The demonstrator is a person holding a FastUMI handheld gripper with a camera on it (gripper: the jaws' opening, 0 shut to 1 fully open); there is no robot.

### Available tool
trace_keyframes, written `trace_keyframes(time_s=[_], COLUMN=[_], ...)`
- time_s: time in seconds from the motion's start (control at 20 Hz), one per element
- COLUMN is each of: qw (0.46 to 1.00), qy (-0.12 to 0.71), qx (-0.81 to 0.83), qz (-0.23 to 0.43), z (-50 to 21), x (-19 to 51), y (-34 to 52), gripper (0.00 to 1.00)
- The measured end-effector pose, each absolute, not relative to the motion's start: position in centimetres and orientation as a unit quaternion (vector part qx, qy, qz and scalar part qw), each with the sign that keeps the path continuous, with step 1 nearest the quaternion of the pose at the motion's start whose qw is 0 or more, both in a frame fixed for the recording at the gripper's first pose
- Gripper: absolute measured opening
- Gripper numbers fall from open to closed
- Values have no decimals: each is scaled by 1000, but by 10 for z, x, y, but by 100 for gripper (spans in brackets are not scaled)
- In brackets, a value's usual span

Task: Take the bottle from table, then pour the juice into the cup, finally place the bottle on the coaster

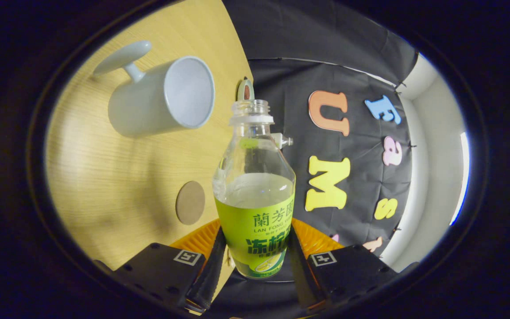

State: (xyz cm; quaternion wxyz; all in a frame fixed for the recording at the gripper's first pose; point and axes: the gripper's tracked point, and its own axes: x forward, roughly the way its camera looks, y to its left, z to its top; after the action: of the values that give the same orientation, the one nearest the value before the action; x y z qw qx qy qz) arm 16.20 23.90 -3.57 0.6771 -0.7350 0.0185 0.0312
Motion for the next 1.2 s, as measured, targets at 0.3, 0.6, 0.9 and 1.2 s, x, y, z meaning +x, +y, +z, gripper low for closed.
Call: trace_keyframes(time_s=[0.3, 0.6, 0.9, 1.2], qw=[653, 635, 623, 612], qy=[7, 0, -8, -15], qx=[-757, -772, -782, -790], qz=[22, 21, 19, 17], z=[-31, -29, -25, -21], x=[161, 159, 154, 150], y=[242, 248, 249, 252], gripper=[75, 75, 75, 75])
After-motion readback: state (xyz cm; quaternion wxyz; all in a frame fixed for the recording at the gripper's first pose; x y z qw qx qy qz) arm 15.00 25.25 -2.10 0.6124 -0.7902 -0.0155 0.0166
